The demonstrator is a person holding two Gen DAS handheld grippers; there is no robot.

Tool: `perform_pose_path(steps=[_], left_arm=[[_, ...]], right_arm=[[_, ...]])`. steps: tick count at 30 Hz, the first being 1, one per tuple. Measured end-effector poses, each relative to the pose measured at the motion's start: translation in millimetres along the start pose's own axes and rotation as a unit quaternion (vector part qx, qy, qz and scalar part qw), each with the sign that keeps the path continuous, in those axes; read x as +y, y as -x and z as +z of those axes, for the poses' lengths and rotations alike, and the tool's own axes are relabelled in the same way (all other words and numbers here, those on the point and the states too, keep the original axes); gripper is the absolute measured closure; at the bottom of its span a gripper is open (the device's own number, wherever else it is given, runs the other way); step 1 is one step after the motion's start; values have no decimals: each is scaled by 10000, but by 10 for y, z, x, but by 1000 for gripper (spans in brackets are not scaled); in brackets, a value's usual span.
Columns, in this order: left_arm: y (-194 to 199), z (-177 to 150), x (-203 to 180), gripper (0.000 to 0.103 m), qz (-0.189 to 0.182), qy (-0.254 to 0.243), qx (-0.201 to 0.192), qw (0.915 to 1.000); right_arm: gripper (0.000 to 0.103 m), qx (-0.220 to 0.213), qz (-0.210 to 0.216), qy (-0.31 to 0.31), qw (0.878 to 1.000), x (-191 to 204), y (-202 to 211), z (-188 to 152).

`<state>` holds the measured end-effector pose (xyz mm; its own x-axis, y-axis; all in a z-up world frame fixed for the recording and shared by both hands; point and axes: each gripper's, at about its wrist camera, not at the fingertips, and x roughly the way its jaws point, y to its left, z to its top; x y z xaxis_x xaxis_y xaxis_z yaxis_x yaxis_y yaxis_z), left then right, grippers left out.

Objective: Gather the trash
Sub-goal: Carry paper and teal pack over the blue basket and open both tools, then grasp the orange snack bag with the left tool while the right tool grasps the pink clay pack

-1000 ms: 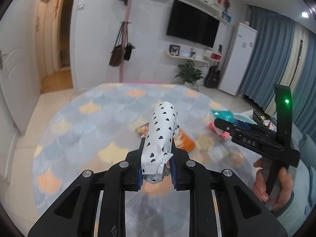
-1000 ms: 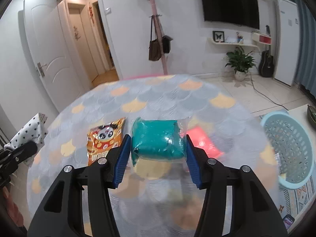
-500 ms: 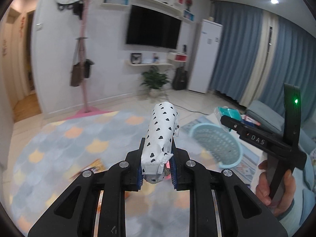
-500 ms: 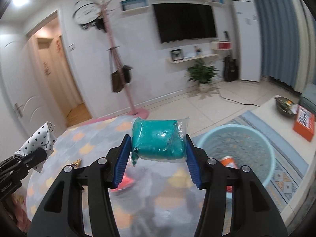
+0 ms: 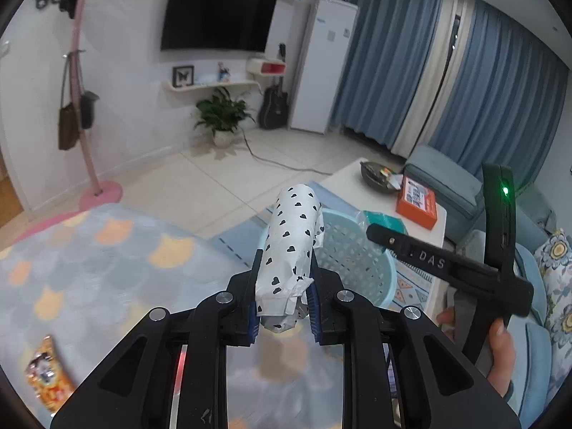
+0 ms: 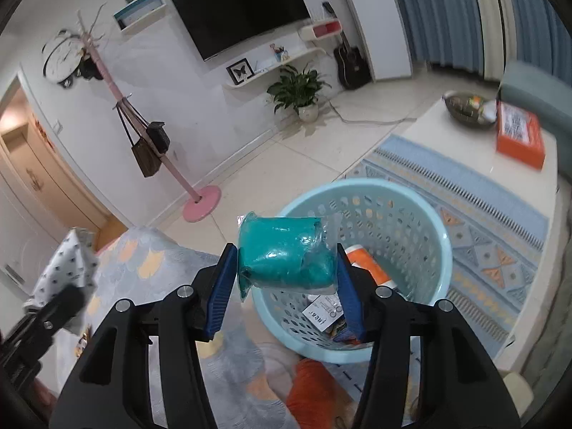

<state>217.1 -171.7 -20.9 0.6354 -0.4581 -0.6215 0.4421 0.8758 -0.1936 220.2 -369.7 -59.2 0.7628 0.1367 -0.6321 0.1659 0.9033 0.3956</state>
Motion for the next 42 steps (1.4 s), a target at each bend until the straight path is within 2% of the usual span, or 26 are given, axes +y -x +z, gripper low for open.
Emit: perform_pose_path(steps=[4,11,17,19,21,23,28,33,38,42], left_arm=[[-306,71,-112,83,-103,13,181,9998],[-903,134,-276,80,-221,3,645,9977],[-1224,189,-257,63,-142,36,867,9961],[-1269,205,-248,41,-199,85,870,9960],[-1259,211,-272,35,-225,106,787,9966],[-1257,223,-306,34,-296,88,784,9964],[-1132,200,-317,32,-316,134,692,9970],[-696,174,-227,32,-362,258,347,9984],[-100,89,-38,32,-227,376,-109,9990],[398,0,188,32,37,576,-452,9973]], right_arm=[[53,123,-450,-37,9989,-234,-192,-33],[52,750,-854,-416,9926,-582,-609,-176],[51,1001,-1079,-491,9879,-757,-800,-228],[48,1026,-1072,-521,9876,-782,-815,-223],[43,1028,-1055,-561,9875,-809,-825,-217],[42,1007,-1086,-547,9875,-809,-819,-224],[42,966,-963,-515,9893,-733,-730,-236],[42,735,-801,-350,9935,-484,-471,-240],[37,443,-497,121,9977,53,-156,-353],[37,262,-267,651,9972,509,46,-455]])
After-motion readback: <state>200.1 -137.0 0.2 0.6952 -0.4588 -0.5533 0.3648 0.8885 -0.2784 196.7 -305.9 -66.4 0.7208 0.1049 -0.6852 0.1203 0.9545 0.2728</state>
